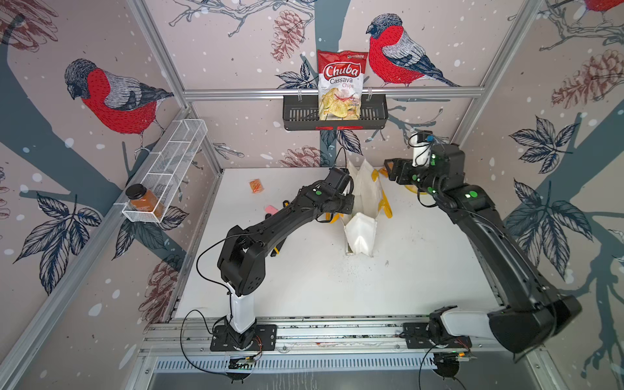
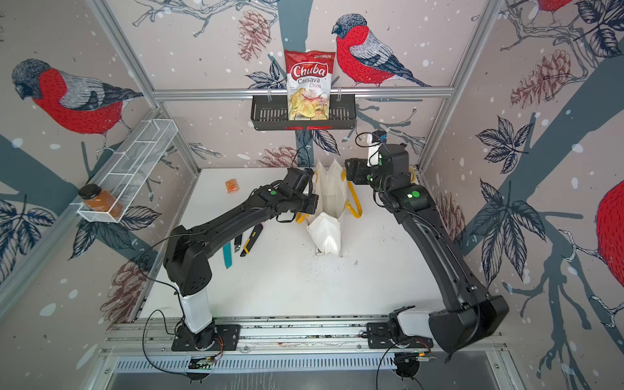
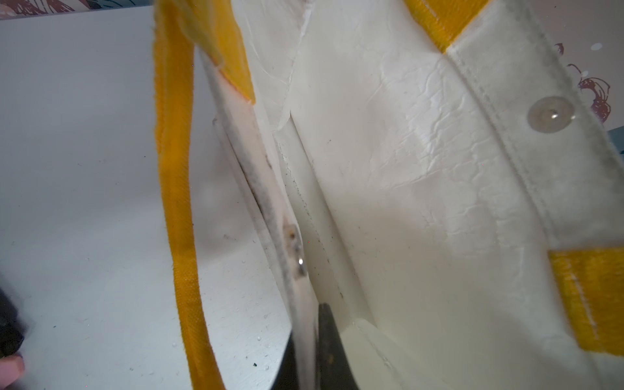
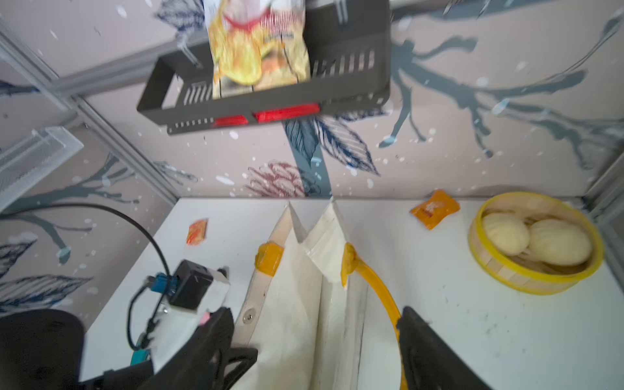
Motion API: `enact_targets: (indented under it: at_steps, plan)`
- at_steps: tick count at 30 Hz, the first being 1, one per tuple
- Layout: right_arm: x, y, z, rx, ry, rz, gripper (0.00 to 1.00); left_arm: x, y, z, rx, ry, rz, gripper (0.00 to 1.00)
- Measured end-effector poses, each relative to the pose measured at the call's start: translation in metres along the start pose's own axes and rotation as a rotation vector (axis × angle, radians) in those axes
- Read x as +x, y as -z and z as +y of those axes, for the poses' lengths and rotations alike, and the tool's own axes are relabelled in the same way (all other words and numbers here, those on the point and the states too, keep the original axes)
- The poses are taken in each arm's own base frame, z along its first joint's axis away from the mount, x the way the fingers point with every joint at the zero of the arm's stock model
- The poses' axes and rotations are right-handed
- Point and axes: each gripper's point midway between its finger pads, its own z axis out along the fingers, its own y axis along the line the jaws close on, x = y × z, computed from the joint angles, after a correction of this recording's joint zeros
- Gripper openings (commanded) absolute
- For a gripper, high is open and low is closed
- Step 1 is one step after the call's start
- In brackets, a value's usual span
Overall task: Place the art knife into the pouch
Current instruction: Open the pouch at the center of the board.
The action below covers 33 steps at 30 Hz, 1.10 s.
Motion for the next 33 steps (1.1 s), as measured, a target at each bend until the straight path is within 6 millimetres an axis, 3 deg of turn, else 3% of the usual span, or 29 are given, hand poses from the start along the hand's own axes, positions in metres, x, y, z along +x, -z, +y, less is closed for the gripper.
enact_targets:
  at_steps: [4, 12, 19, 25, 33]
  plan:
    - [0.019, -0.034, 0.016, -0.095, -0.006, 0.080, 0.75, -0.003, 0.003, -0.002, 0.005, -0.001, -0.008, 0.00]
    - [0.060, -0.081, 0.050, -0.246, -0.032, 0.187, 0.75, -0.003, 0.005, -0.002, 0.010, -0.001, -0.010, 0.00]
    - [0.113, -0.120, 0.047, -0.267, -0.093, 0.311, 0.73, 0.001, 0.016, -0.005, 0.033, -0.002, -0.014, 0.00]
    - [0.144, -0.129, 0.042, -0.263, -0.108, 0.376, 0.74, 0.004, 0.020, 0.003, 0.024, 0.008, -0.016, 0.00]
    - [0.183, -0.121, 0.045, -0.270, -0.107, 0.445, 0.74, 0.004, 0.043, 0.040, 0.004, 0.079, -0.052, 0.00]
